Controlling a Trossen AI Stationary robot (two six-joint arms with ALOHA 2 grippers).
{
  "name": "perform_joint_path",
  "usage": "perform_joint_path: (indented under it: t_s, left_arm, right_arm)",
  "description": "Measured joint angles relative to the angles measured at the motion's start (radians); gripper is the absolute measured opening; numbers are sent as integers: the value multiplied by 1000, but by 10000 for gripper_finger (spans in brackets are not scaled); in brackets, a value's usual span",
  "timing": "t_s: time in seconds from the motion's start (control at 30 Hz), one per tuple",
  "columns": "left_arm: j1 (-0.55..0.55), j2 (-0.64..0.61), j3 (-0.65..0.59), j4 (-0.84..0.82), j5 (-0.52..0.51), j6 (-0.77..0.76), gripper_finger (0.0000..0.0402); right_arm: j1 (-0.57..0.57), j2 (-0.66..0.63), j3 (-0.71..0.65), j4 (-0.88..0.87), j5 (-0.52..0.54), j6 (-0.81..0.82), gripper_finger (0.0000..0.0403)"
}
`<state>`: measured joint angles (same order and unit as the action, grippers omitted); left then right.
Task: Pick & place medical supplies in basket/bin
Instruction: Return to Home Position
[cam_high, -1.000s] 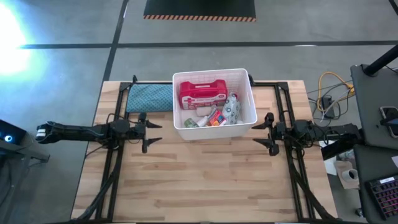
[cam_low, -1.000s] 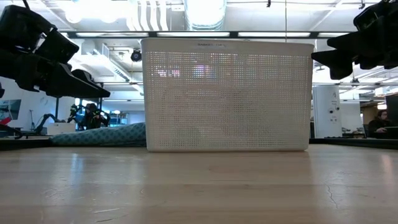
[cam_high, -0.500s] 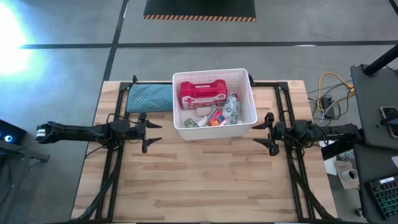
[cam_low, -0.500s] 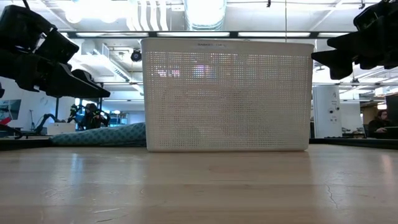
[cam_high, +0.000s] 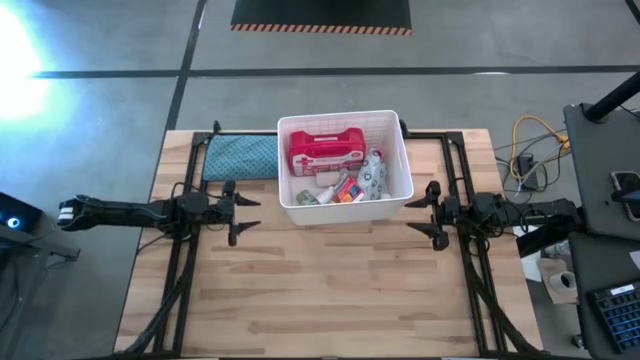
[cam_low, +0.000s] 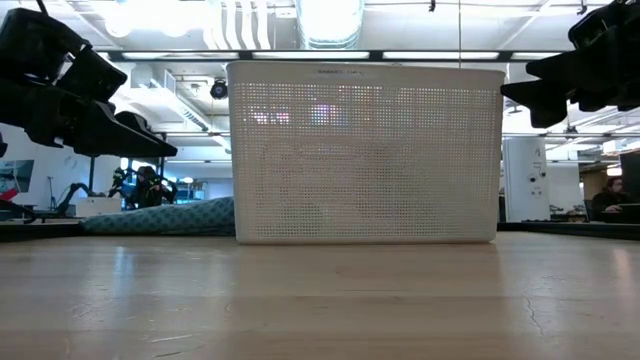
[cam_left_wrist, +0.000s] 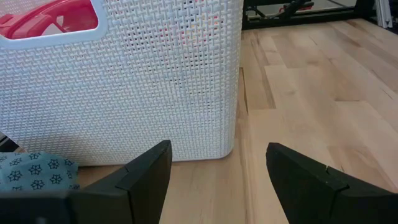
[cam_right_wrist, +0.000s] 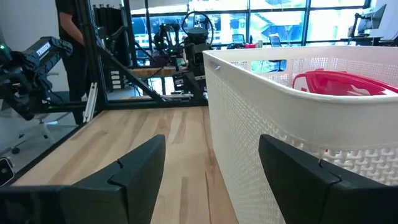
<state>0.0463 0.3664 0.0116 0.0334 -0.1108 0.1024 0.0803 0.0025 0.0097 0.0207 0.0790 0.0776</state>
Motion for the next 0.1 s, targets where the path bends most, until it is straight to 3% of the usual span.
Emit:
perform_joint_path:
  t_s: [0.1]
  left_arm:
    - [0, 0, 0, 0, 0, 0, 242]
  right_arm:
    - [0, 0, 0, 0, 0, 0, 249]
